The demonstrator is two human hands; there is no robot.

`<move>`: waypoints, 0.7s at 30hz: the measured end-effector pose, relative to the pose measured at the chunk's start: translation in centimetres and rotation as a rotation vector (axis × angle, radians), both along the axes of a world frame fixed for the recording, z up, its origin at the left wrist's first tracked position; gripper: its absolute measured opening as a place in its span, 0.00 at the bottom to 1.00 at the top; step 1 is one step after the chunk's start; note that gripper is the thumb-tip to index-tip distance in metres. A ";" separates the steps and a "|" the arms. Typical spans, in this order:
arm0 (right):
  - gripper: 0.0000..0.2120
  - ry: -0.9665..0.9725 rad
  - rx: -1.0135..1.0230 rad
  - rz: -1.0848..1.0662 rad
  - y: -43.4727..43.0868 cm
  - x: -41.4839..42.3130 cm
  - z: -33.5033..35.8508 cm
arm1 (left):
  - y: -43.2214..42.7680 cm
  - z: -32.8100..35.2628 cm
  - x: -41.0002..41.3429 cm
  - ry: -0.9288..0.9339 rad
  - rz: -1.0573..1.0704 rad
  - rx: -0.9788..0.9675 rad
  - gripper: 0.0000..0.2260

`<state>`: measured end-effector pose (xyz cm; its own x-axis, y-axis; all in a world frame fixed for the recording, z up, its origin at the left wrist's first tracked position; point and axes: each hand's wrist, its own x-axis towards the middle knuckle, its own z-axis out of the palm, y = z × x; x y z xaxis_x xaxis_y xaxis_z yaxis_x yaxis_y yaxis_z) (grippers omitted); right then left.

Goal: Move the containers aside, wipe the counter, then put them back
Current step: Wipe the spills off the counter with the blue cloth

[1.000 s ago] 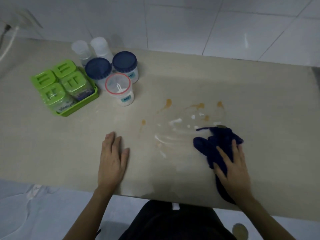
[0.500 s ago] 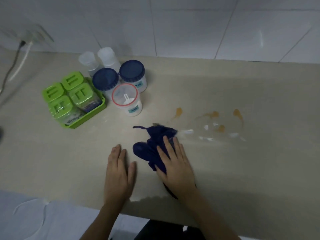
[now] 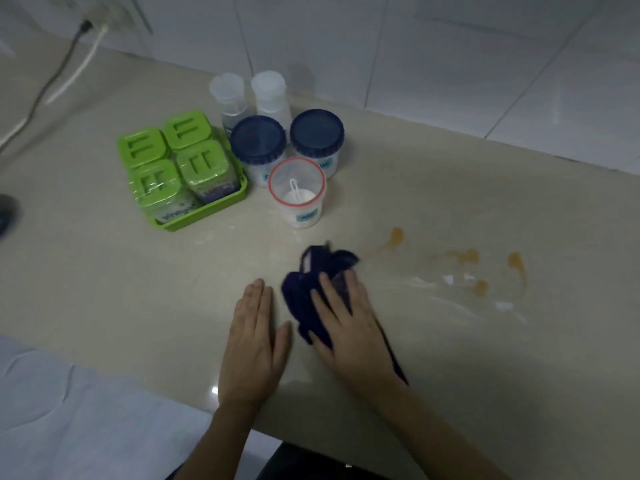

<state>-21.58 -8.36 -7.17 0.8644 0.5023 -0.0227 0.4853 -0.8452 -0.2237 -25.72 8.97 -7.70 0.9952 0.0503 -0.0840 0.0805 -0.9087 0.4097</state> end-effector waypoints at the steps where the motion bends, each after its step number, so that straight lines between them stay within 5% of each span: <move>1: 0.28 0.003 -0.009 0.019 2.0 1.1 -0.2 | 0.0 -0.1 0.0 0.005 0.000 0.001 0.28; 5: 0.28 0.055 0.016 -0.014 1.8 3.0 -0.5 | -0.1 -0.1 0.0 0.033 0.023 0.040 0.30; 13: 0.26 0.056 0.125 -0.358 -15.5 1.1 0.1 | 0.0 0.5 0.0 0.050 0.030 0.007 0.31; 15: 0.27 -0.008 0.083 -0.387 -13.5 1.1 0.9 | 0.0 0.5 0.1 0.045 0.035 -0.012 0.31; 17: 0.27 -0.087 -0.005 -0.193 -9.0 2.0 1.0 | 0.0 0.5 0.2 0.044 0.039 -0.013 0.31; 21: 0.27 -0.018 0.036 -0.012 -0.3 3.7 -0.6 | -0.1 0.3 0.0 0.054 0.058 0.004 0.31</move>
<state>-17.86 -8.62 -7.79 0.8705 0.4920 0.0109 0.4792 -0.8426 -0.2458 -25.69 8.89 -7.43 0.9847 0.1078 -0.1370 0.1545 -0.9033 0.4002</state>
